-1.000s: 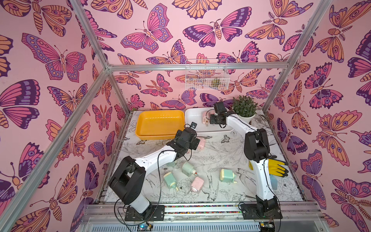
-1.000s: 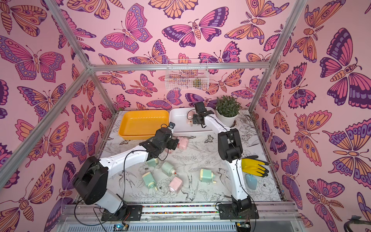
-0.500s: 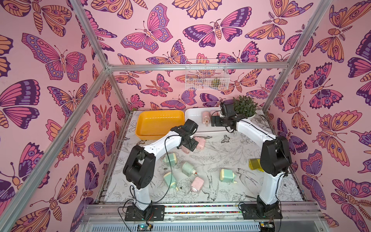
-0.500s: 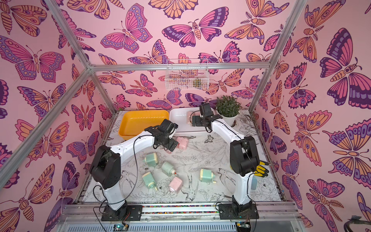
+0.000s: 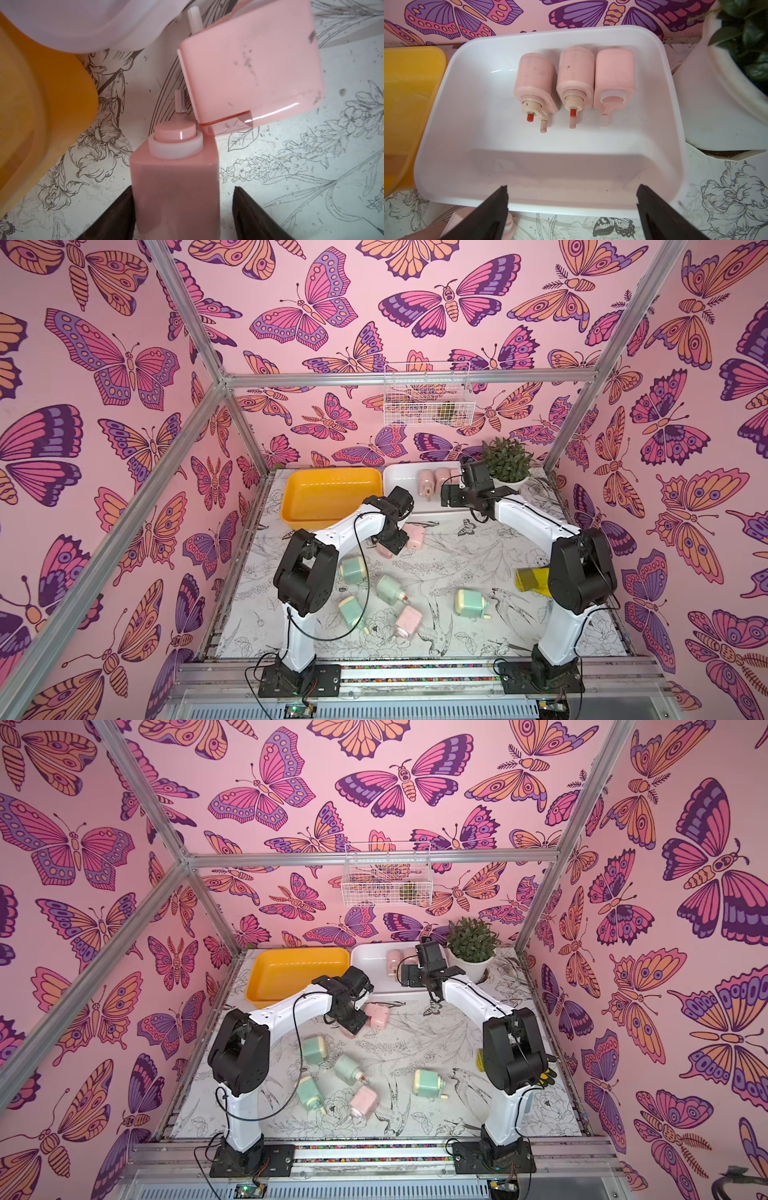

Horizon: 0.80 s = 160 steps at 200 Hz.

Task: Place the pencil sharpeners by color into the storage box
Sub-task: Adjust the pencil sharpener at the center of the board.

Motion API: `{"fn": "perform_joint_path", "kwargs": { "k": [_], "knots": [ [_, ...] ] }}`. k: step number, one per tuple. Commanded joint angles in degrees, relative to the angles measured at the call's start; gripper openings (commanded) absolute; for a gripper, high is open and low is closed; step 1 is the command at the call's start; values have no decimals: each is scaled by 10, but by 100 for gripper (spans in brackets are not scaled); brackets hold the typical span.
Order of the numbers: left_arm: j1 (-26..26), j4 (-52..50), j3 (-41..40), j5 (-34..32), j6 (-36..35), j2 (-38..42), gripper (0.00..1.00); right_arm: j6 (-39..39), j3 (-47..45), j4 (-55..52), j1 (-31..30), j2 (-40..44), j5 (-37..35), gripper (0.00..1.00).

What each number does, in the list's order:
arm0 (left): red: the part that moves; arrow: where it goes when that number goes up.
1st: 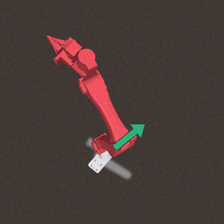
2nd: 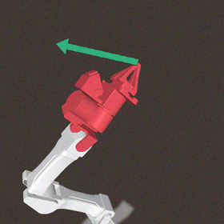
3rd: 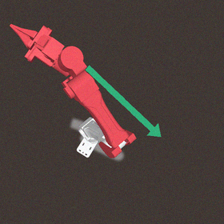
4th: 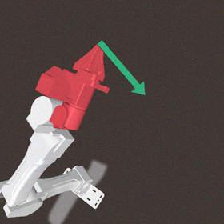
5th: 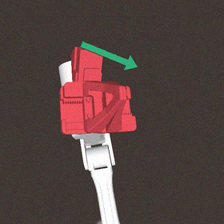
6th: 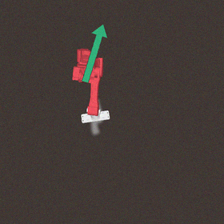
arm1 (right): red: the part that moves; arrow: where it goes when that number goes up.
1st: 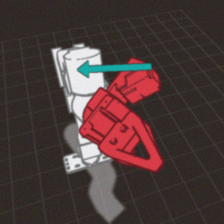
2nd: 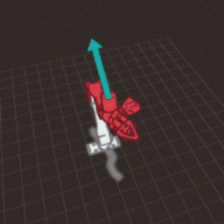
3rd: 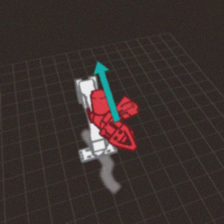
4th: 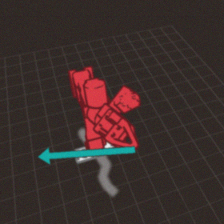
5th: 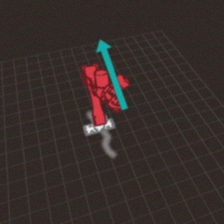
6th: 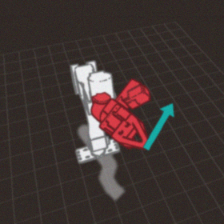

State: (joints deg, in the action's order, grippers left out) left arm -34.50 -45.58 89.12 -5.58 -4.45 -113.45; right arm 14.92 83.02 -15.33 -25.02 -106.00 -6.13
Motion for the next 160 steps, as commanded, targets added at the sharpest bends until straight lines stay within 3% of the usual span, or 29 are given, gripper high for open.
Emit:
{"fn": "perform_joint_path", "kwargs": {
  "k": [1, 38, 54, 77, 94, 113, 137, 160],
  "knots": [
    [5, -21, -2, -5, -10, -4, 80, -5, -6, 16, -3, 28, -6, 99],
    [8, 4, -29, 11, -19, 20, 80, -3, -14, 21, -3, 33, -1, 100],
    [8, 8, -27, 6, -20, 5, 75, -1, -15, 22, -3, 33, 7, 100],
    [7, 14, -20, 13, -35, -10, 56, -3, -16, 23, -3, 35, 14, 99],
    [7, 21, -28, 0, -60, -3, 49, -11, -19, 23, -3, 38, 21, 100],
    [7, 43, -56, -2, -107, 20, 49, -33, -22, 23, -3, 37, 47, 100],
    [6, 60, -83, 46, -199, 35, 53, -63, -27, 11, -3, 37, 85, 100],
    [6, 70, -83, 56, -273, 28, 56, -73, -32, -8, -3, 39, 84, 99]
  ]
}}
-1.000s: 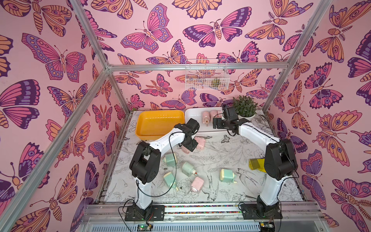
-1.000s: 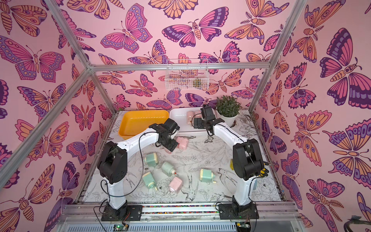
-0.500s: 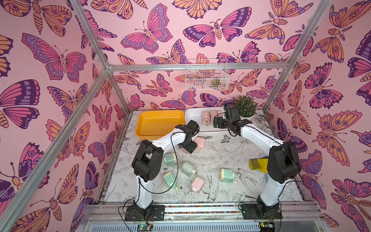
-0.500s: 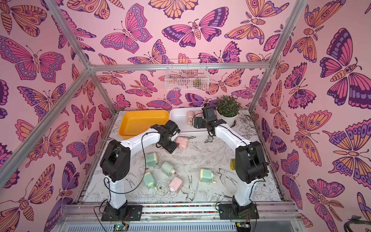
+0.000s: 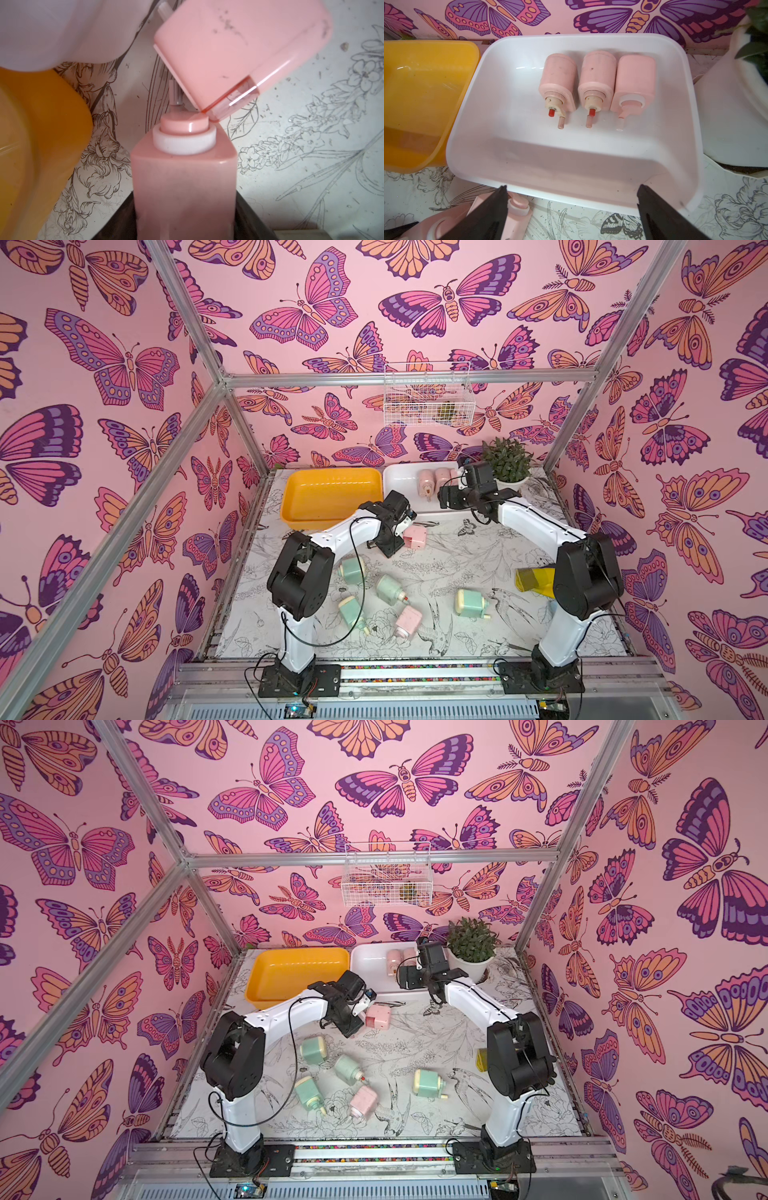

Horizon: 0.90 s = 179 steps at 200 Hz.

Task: Place the pencil sharpeners by color into the storage box
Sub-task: Adjust the pencil sharpener at the center of the board.

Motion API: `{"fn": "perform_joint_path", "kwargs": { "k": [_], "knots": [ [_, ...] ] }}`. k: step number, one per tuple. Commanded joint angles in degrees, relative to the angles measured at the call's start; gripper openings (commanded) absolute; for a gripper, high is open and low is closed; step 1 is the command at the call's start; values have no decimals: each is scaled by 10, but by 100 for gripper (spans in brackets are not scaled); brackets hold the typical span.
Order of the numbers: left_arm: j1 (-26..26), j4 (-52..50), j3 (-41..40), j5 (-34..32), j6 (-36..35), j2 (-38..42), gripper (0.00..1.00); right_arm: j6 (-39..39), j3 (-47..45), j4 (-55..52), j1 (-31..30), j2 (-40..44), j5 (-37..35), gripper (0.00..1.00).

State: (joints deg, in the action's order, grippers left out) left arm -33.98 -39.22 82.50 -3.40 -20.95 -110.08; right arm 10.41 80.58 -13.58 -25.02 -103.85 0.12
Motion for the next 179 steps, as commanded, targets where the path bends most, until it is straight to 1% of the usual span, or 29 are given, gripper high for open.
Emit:
{"fn": "perform_joint_path", "kwargs": {
  "k": [1, 19, 35, 47, 69, 108, 130, 143, 164, 179],
  "knots": [
    [1, 7, -17, 34, -110, -6, 56, -28, -8, -26, -3, 17, 21, 99],
    [1, 2, -11, 34, -172, -12, 55, -28, -13, -37, -3, 23, 16, 99],
    [4, -20, 0, 50, -231, -14, 55, -31, -21, -37, -3, 29, 9, 99],
    [9, -46, 12, 76, -280, -15, 55, -34, -28, -37, -3, 35, 1, 99],
    [15, -46, 8, 99, -376, -12, 55, -39, -39, -35, -3, 43, -7, 99],
    [13, -47, 26, 100, -522, -32, 56, -50, -45, -38, -4, 45, -15, 100],
    [13, -44, 25, 83, -609, -40, 57, -53, -49, -37, -3, 43, -22, 100],
    [14, -21, 17, 74, -653, -35, 57, -53, -52, -33, -3, 42, -23, 100],
    [12, -8, 21, 88, -720, -33, 58, -52, -54, -29, -3, 36, -18, 100],
    [6, 15, -4, 97, -789, -26, 60, -52, -50, -32, -3, 30, -14, 100]
  ]
}}
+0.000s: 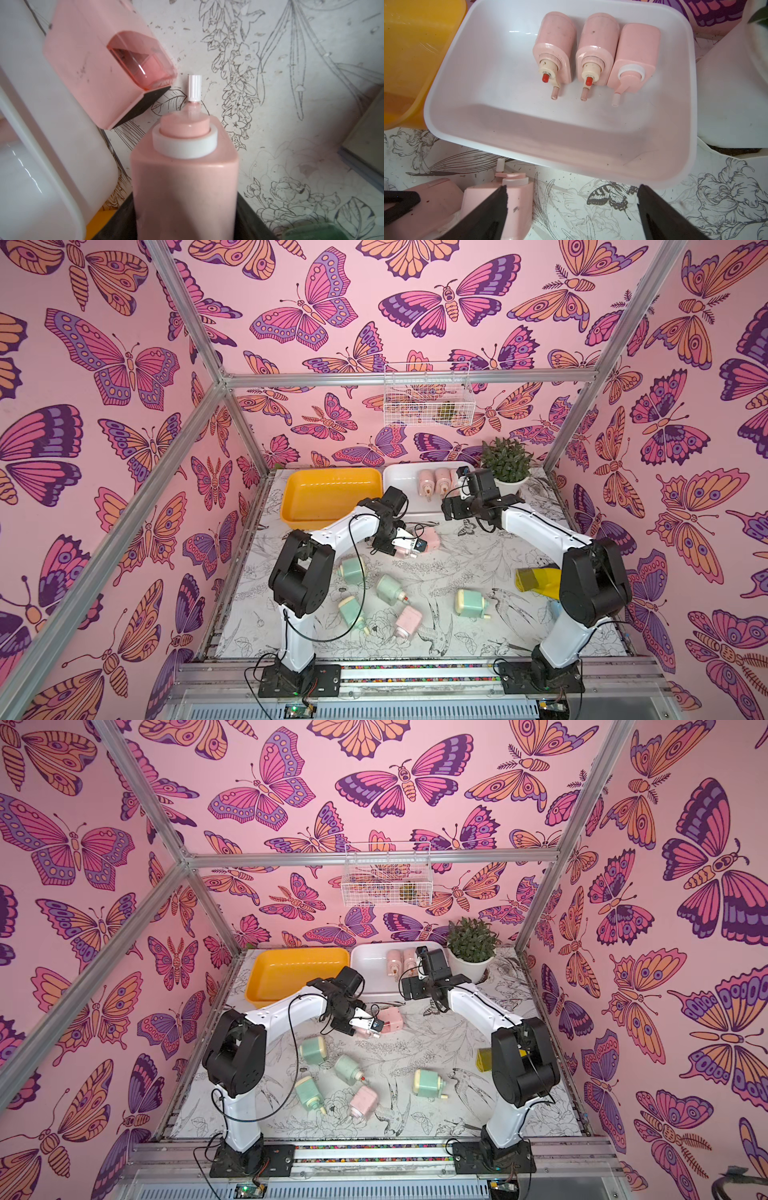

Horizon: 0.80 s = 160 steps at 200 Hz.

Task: Place the pencil sharpeners by color into the storage box
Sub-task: Adjust the pencil sharpener at the center of the board.

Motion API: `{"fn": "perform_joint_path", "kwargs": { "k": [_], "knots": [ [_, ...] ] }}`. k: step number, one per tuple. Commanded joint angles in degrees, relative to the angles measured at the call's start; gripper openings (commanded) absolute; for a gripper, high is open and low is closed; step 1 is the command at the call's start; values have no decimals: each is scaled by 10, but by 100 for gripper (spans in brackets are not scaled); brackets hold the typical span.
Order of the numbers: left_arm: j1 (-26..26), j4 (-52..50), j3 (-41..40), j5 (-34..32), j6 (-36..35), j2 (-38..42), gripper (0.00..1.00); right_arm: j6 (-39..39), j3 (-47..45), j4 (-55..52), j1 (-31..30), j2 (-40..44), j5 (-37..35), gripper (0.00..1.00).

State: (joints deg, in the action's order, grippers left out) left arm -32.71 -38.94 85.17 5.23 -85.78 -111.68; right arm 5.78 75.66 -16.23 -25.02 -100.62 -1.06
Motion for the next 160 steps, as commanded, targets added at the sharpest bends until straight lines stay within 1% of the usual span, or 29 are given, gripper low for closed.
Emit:
{"fn": "perform_joint_path", "kwargs": {
  "k": [1, 24, 35, 54, 74, 91, 106, 110, 114, 122, 134, 146, 160],
  "knots": [
    [-7, 15, -33, 12, -144, -9, 60, -6, -1, -6, -3, -2, -2, 100],
    [-17, 24, -51, 18, -213, -5, 61, -6, -5, -7, -3, -8, 4, 100],
    [-19, 25, -50, 16, -233, -7, 65, -7, -8, -7, -3, -10, 8, 100],
    [-19, 25, -46, 6, -260, -8, 66, -5, -15, -3, -3, -12, 13, 100],
    [-18, 29, -31, 3, -258, -5, 72, -2, -24, 12, -3, -15, 26, 100],
    [-17, 29, -15, -4, -246, 0, 81, 2, -27, 25, -3, -20, 43, 100],
    [-16, 30, -5, 0, -231, 4, 92, 7, -26, 32, -3, -27, 59, 100],
    [-16, 31, -5, 1, -229, 5, 99, 10, -26, 34, -3, -28, 63, 100],
    [-16, 33, -5, 2, -227, 7, 100, 11, -27, 36, -3, -29, 67, 100],
    [-15, 37, -3, 7, -213, 11, 100, 10, -30, 40, -3, -30, 77, 100],
    [-14, 40, 10, 14, -167, 21, 100, 9, -40, 54, -4, -30, 96, 99],
    [-16, 56, 21, 10, -101, 39, 100, 5, -53, 68, -4, -28, 108, 99],
    [-21, 96, 22, -20, -4, 68, 100, 3, -65, 79, -7, -26, 120, 99]
  ]
}}
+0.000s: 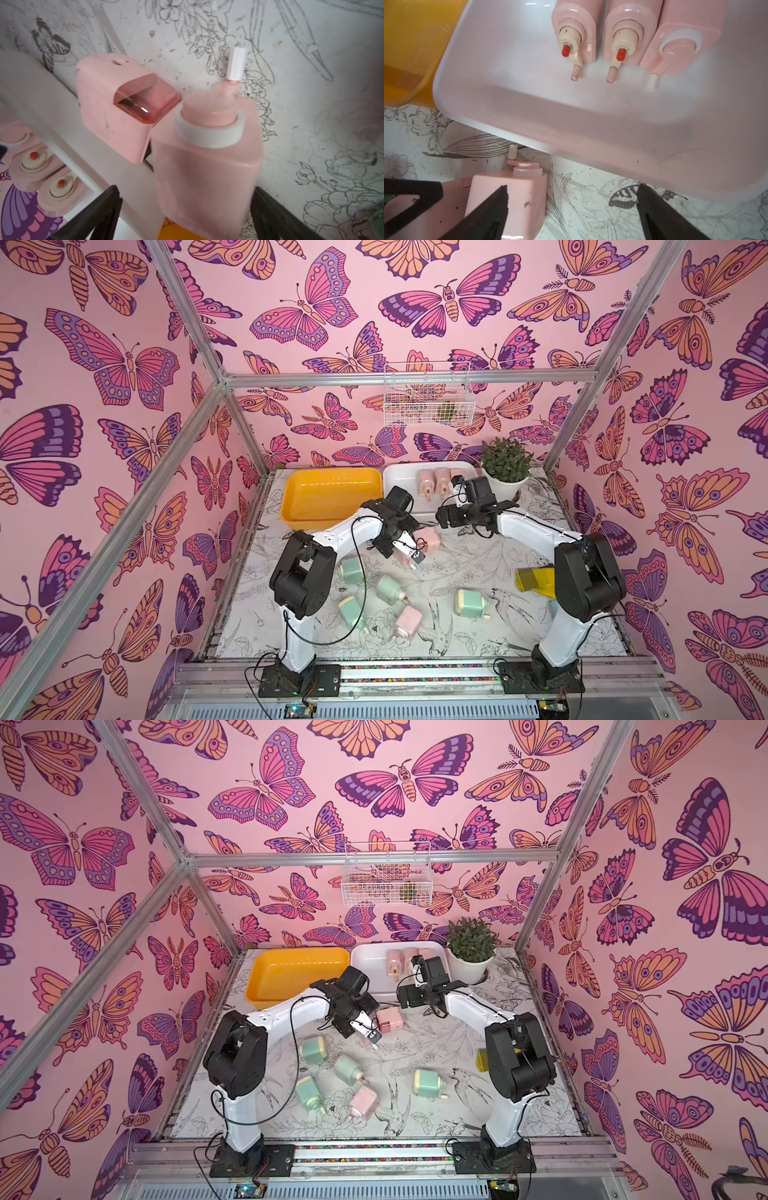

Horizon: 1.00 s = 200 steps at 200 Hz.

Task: Place the pencil sharpeners by color into the storage box
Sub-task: Adjust the pencil sharpener at the center of the board.

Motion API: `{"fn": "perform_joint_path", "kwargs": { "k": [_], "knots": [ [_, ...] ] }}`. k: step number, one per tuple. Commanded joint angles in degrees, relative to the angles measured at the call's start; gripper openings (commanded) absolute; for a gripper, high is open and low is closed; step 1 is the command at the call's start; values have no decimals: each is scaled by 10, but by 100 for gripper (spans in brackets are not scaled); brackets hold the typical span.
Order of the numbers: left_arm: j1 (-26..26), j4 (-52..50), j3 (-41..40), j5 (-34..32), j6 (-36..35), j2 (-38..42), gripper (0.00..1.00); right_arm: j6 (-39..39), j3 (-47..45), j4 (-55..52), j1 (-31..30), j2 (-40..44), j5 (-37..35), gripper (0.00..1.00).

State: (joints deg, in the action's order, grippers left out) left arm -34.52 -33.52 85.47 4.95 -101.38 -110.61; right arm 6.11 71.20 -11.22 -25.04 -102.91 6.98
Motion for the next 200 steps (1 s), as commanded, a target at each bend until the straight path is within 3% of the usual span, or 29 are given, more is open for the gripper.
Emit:
{"fn": "perform_joint_path", "kwargs": {
  "k": [1, 28, 64, 89, 106, 142, 200],
  "knots": [
    [-3, 43, 20, -20, 161, 60, 100, 0, -21, 30, -7, -3, 40, 99],
    [-7, 101, -6, -37, 349, 141, 100, -16, -30, 43, -22, -9, 55, 99],
    [-30, 267, -168, -17, 578, 287, 100, -38, -40, 45, -52, -10, 40, 98],
    [-32, 414, -282, -102, 811, 354, 100, -47, -56, 55, -70, -6, 22, 98],
    [-32, 400, -305, -151, 949, 371, 100, -48, -59, 51, -83, -6, -4, 98],
    [-36, 276, -307, -214, 1158, 404, 100, -54, -69, 47, -104, -2, -15, 98],
    [-37, 151, -320, -204, 1286, 404, 100, -58, -76, 37, -130, 6, -22, 99]
  ]
}}
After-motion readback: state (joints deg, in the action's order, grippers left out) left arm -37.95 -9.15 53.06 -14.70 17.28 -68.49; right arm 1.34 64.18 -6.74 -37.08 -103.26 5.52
